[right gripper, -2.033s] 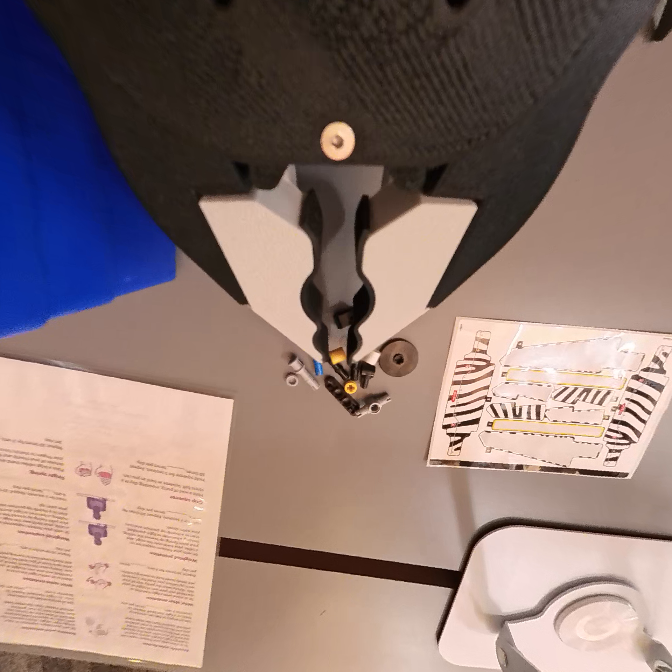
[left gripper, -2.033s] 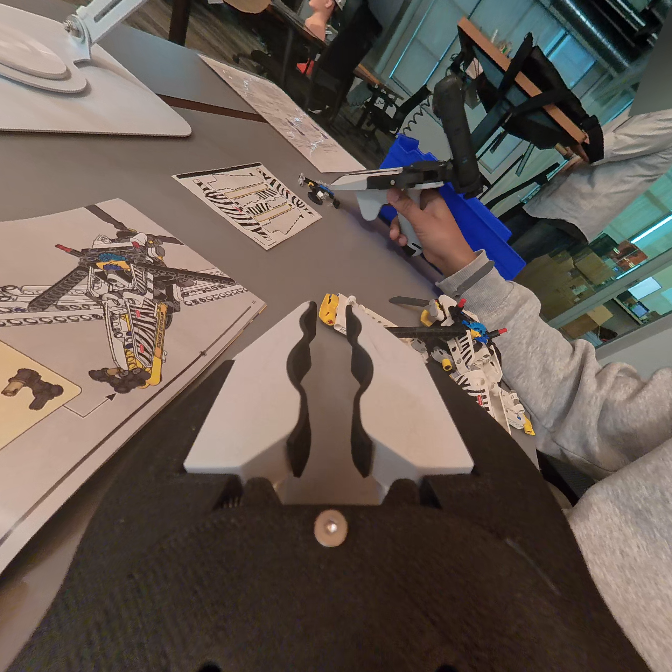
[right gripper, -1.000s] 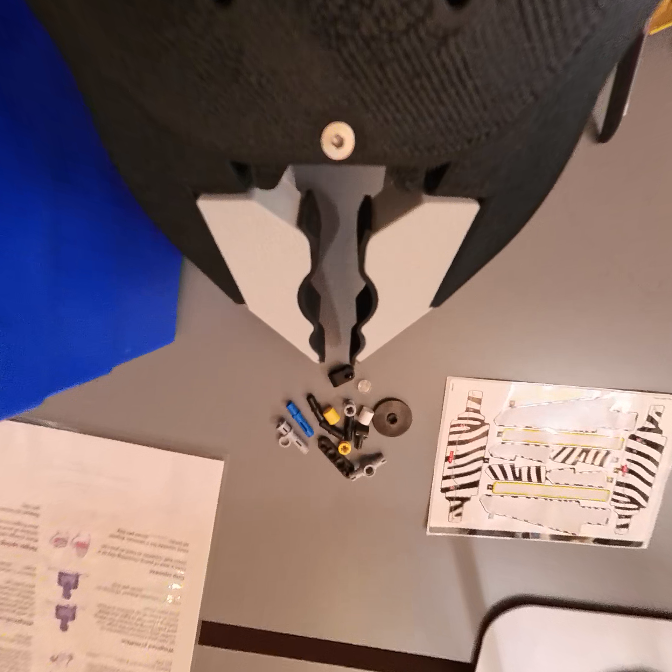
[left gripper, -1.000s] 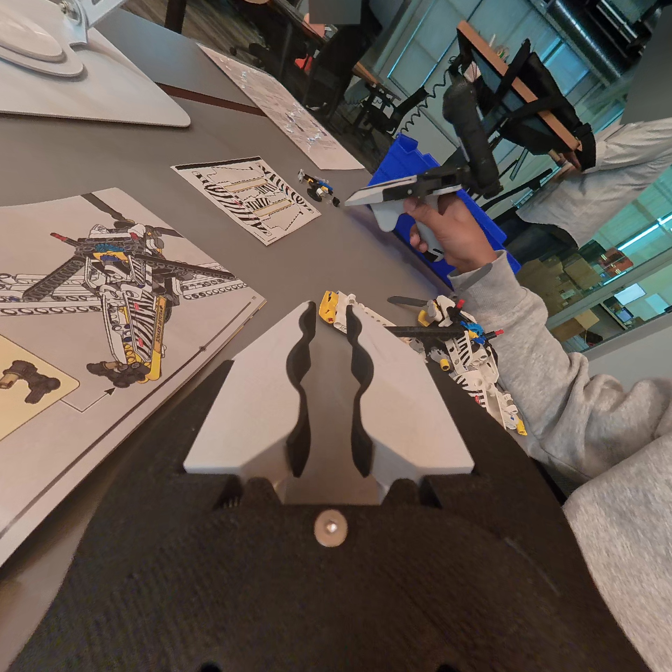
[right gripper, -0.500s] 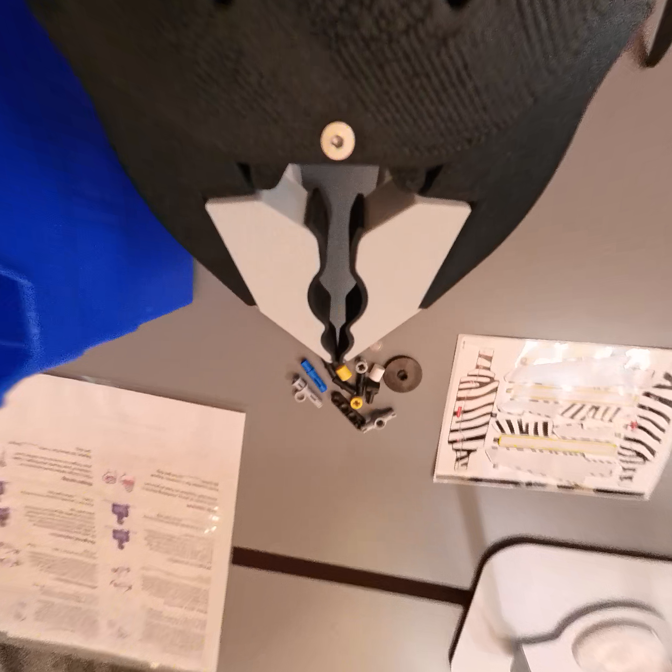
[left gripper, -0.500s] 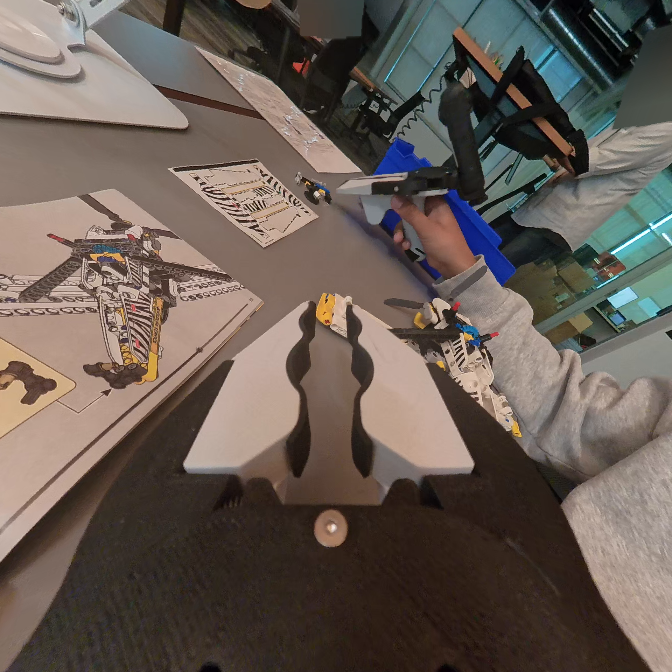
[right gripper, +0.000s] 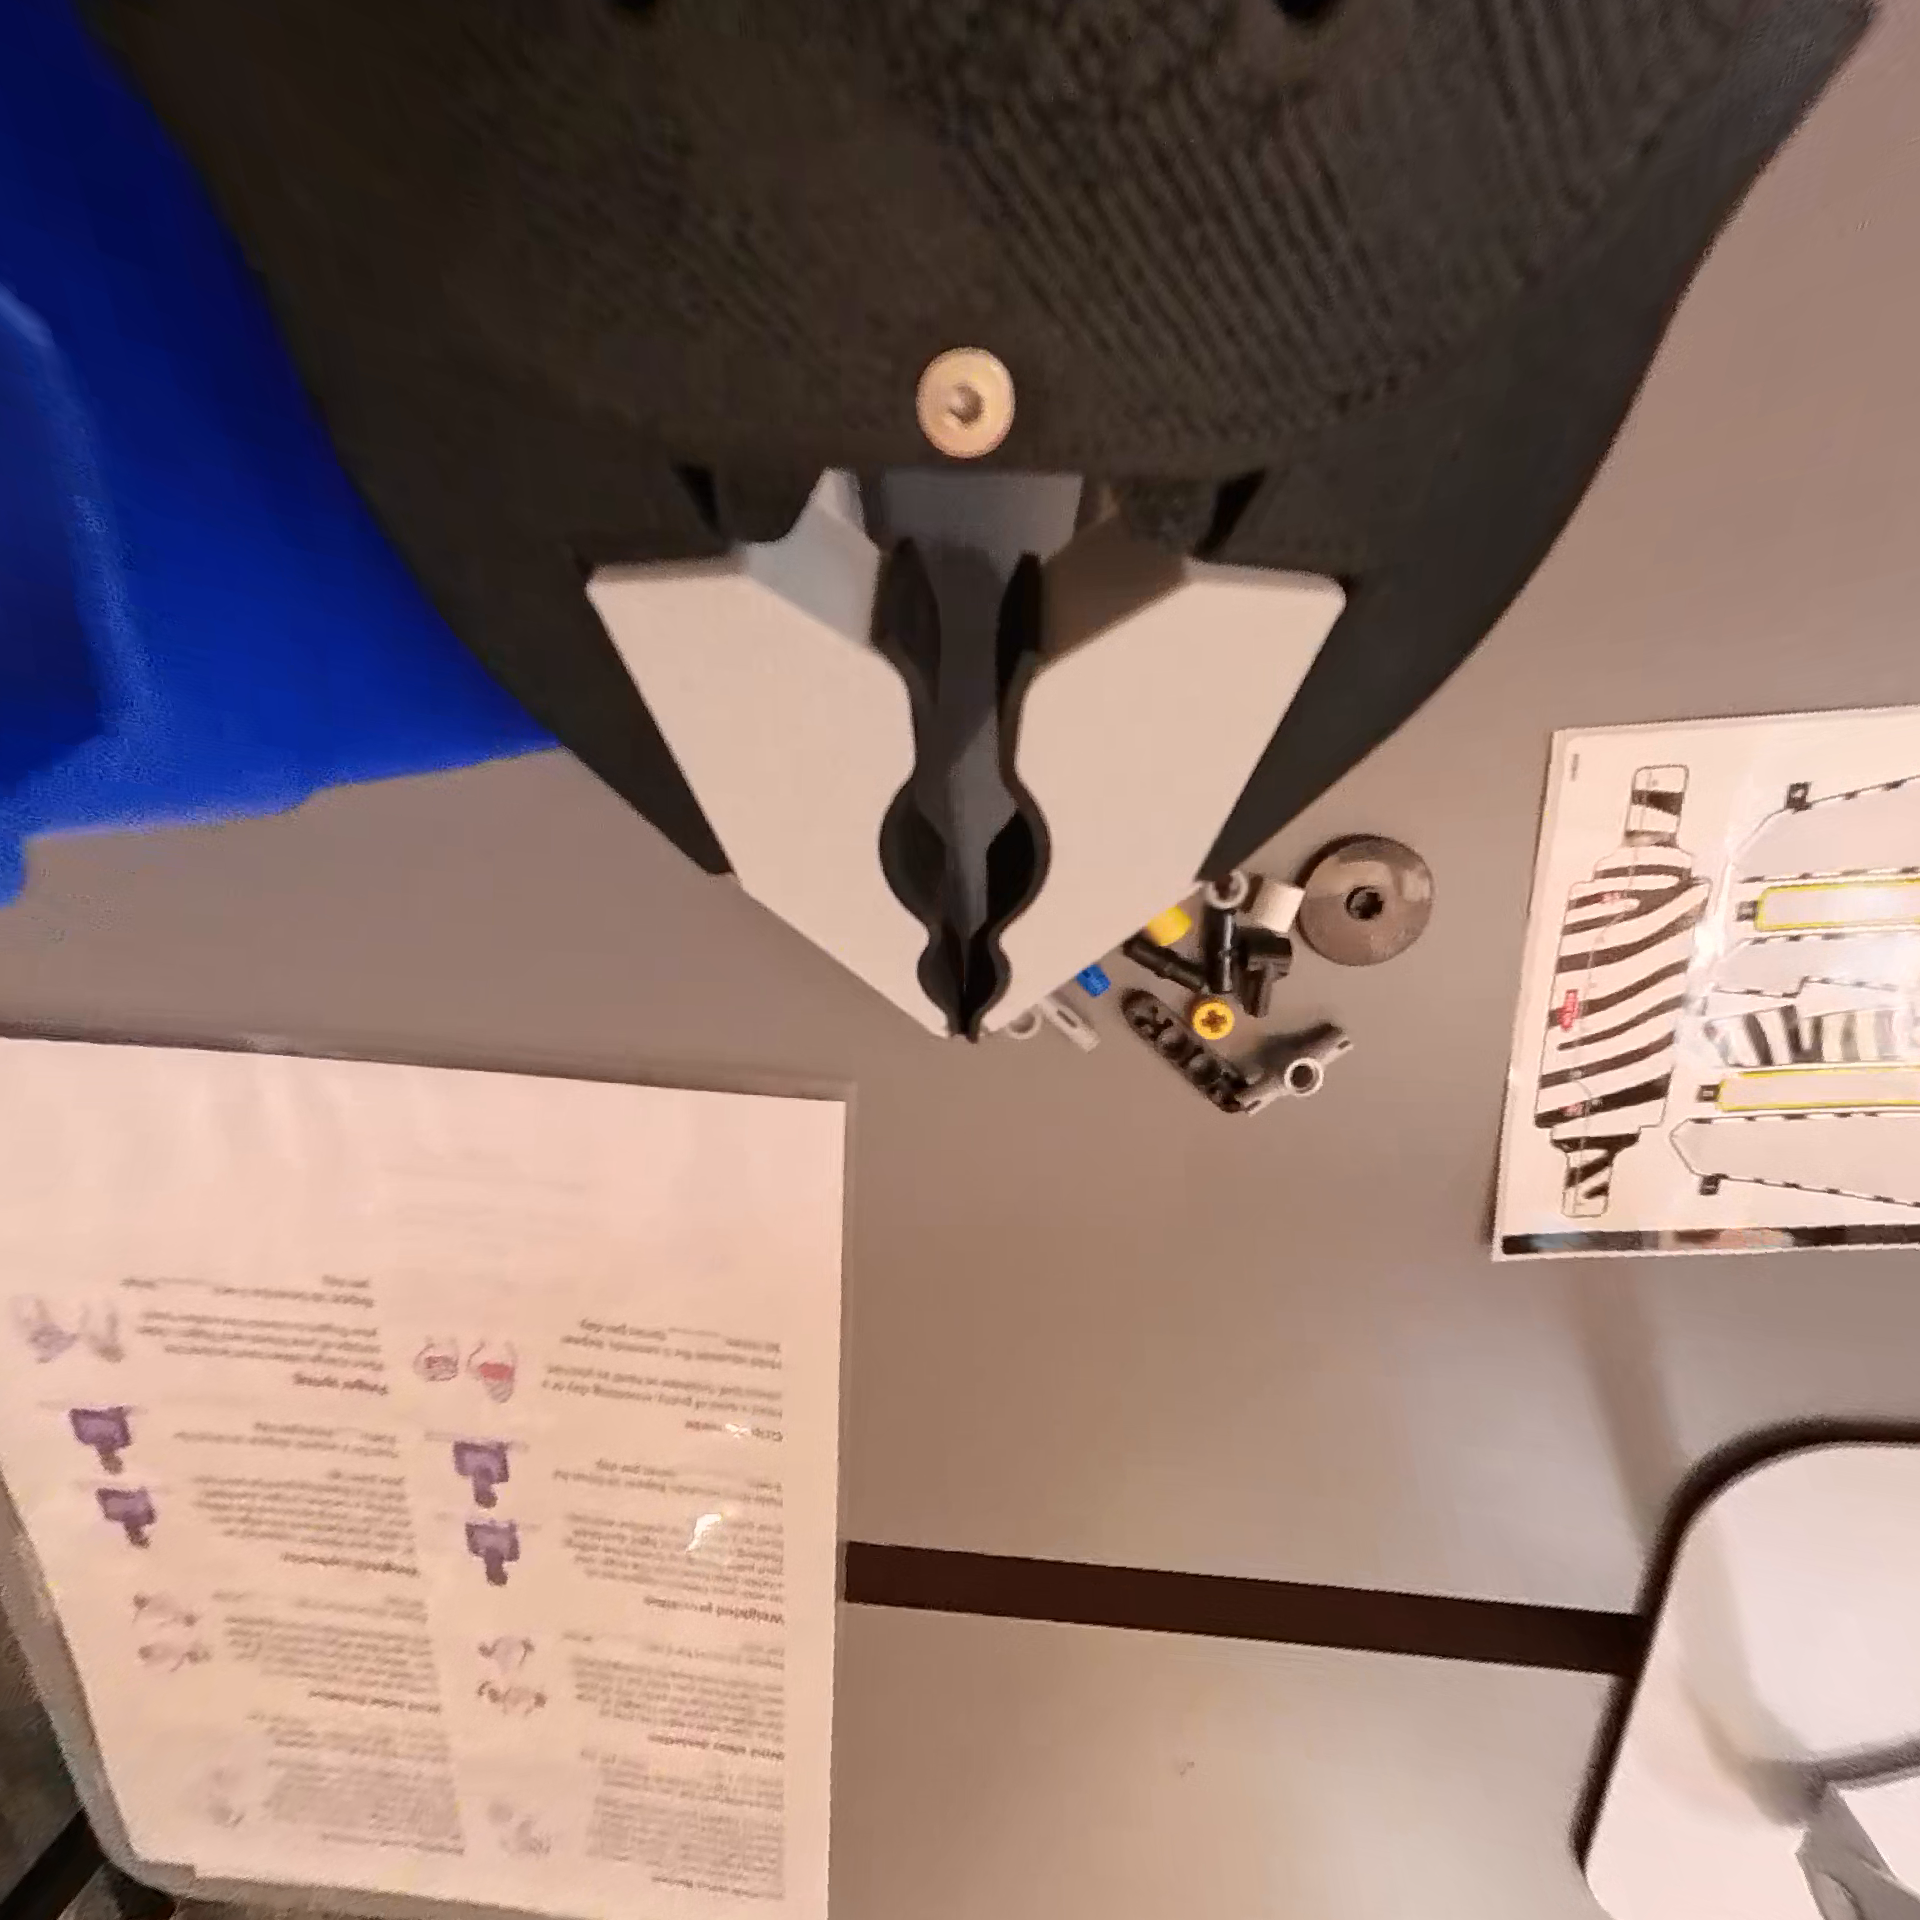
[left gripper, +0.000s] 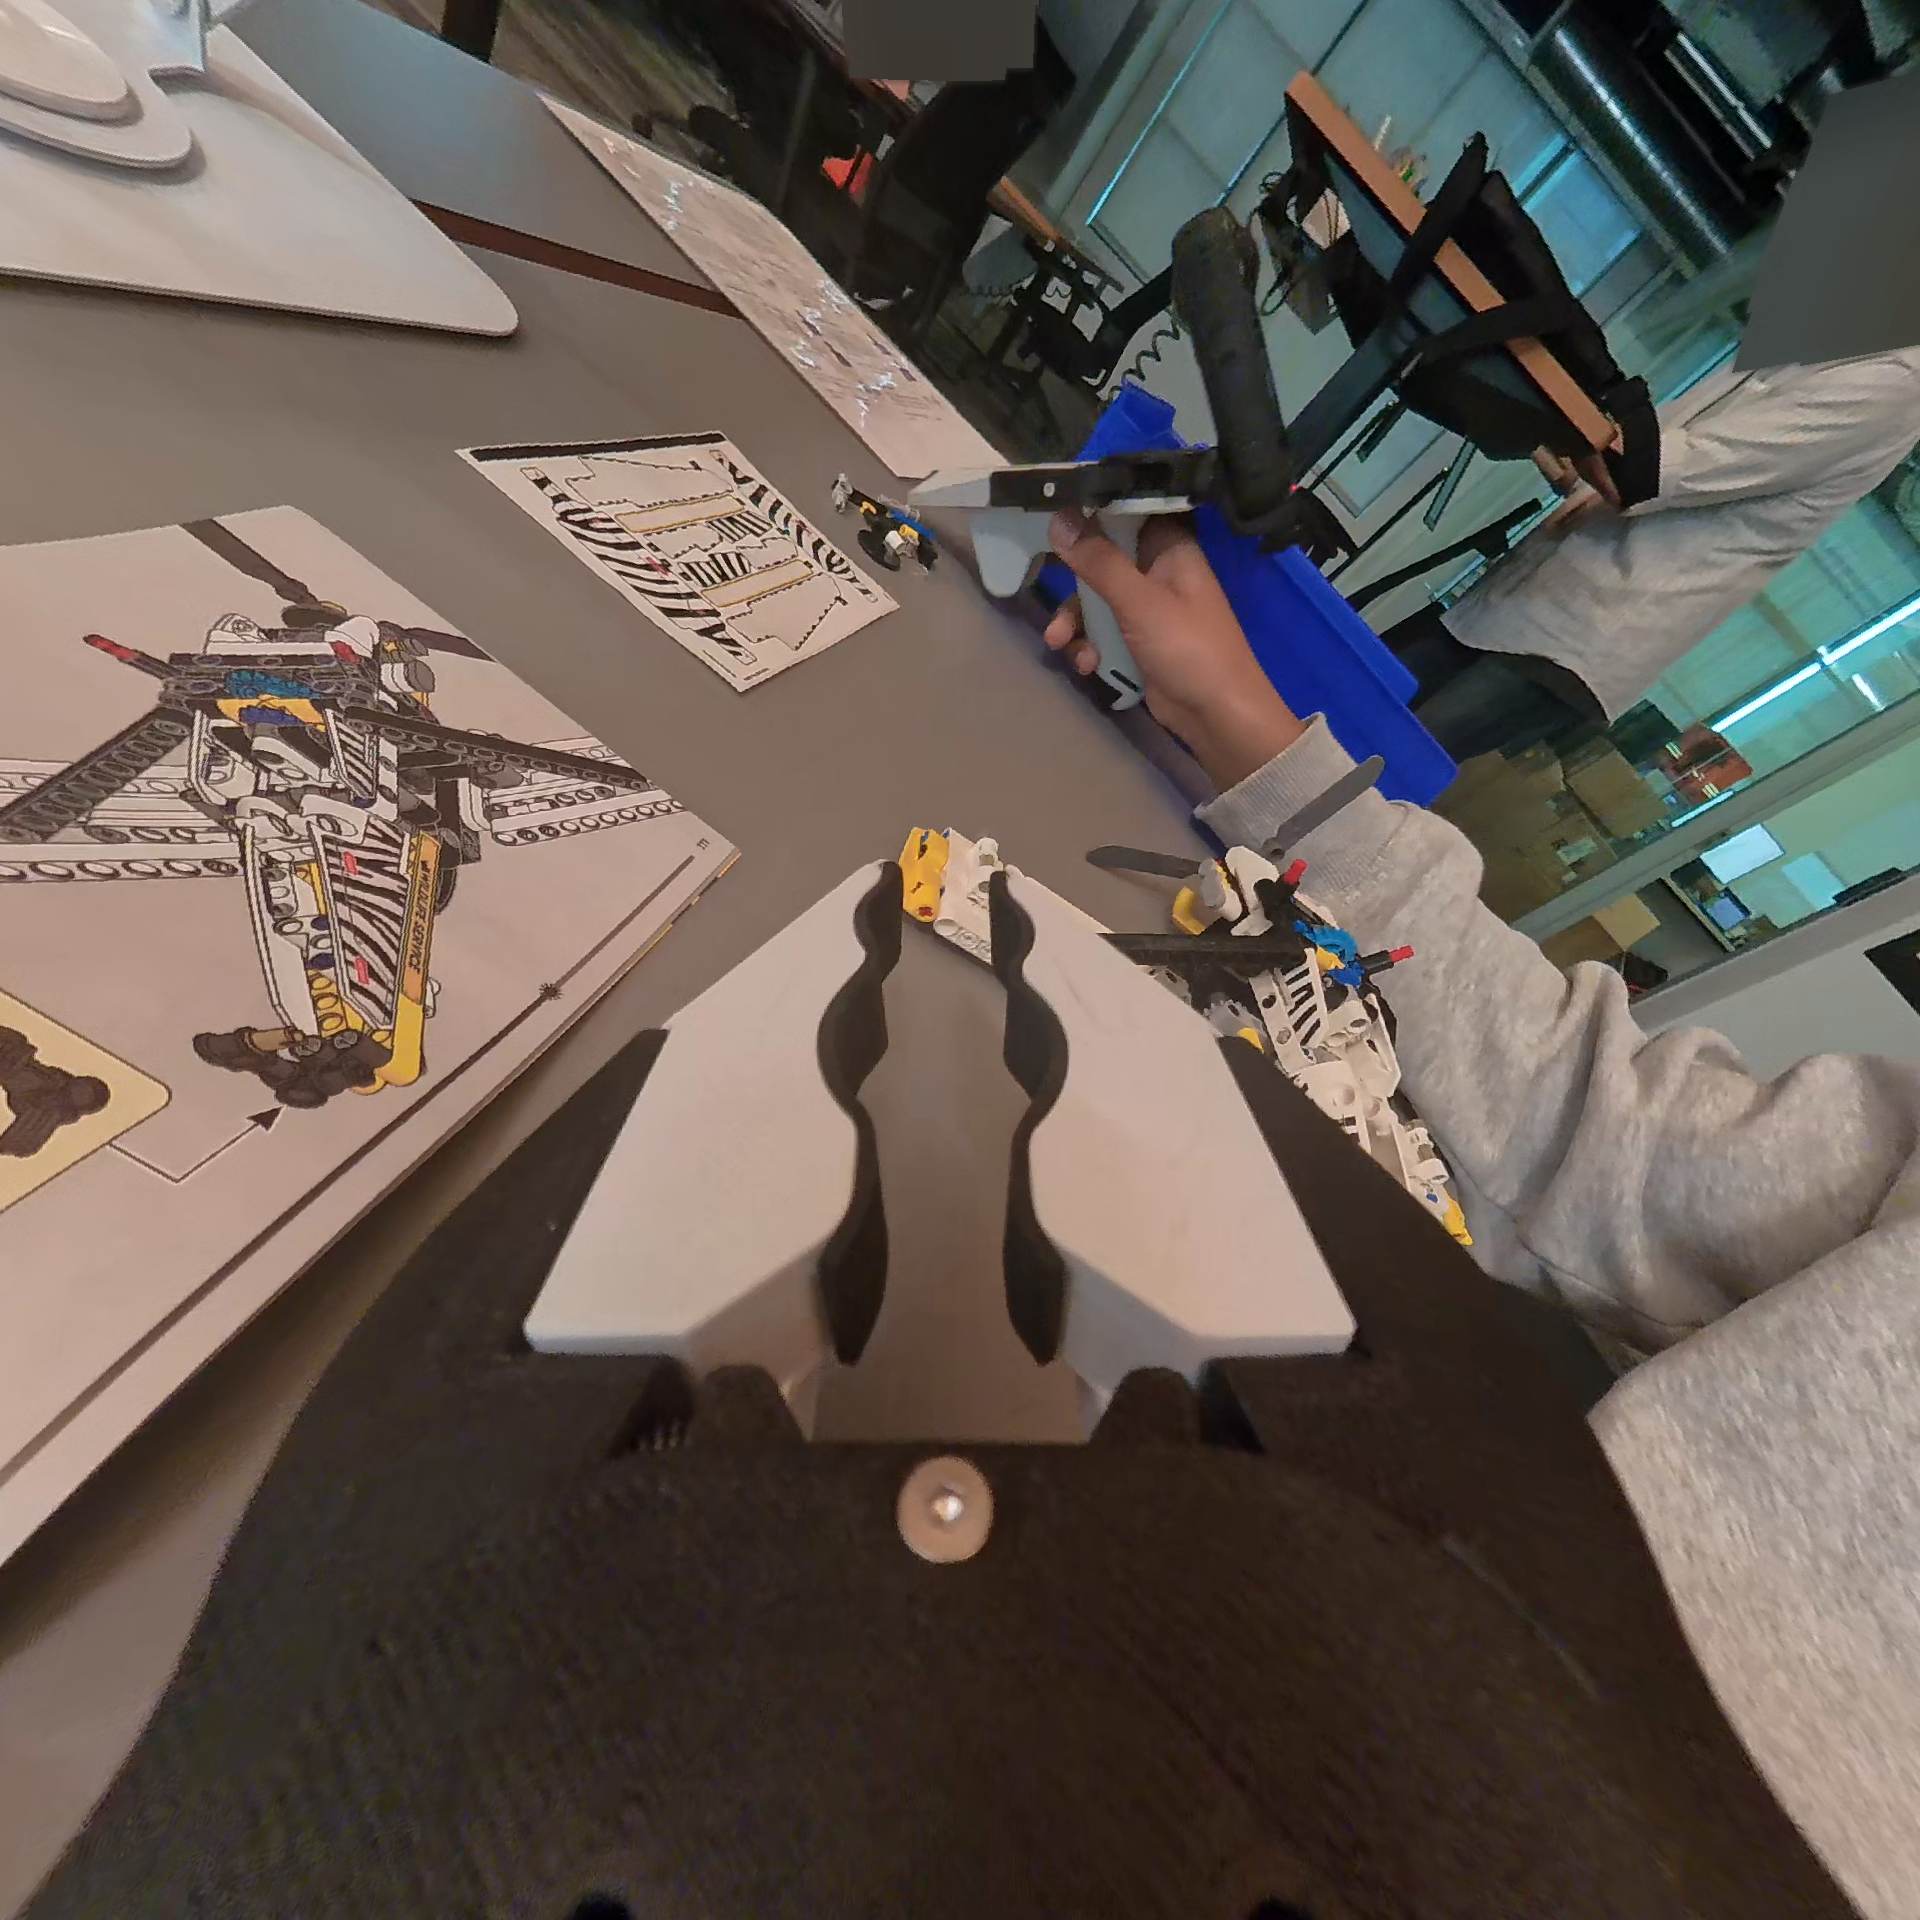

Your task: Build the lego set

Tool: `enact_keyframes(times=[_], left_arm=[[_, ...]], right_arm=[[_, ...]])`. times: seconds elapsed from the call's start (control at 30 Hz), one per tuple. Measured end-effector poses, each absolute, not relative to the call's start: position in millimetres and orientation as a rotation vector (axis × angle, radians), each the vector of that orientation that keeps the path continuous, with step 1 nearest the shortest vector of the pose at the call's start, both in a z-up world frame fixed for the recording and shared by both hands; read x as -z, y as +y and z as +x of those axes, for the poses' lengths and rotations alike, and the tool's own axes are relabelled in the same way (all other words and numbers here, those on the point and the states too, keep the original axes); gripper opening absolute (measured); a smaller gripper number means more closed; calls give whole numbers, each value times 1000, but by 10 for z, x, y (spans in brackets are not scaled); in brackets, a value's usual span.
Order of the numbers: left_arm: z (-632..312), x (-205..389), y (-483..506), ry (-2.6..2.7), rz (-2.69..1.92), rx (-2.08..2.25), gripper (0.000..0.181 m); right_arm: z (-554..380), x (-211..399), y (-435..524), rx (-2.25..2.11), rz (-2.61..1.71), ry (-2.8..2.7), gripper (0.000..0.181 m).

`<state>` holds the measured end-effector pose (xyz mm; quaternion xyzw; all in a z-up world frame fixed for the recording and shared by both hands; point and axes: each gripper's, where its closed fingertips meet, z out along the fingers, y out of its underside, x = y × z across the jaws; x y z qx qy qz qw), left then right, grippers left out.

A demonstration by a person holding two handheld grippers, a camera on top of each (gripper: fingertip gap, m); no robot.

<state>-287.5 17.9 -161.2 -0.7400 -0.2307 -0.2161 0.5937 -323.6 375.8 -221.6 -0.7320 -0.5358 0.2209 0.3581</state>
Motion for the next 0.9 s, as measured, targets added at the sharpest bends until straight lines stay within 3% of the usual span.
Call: enact_keyframes(times=[0.9], left_arm=[[-2864,1649,187,-546,-1721,537,16]], right_arm=[[-3246,2171,3615,-616,-1848,-1468,0]])
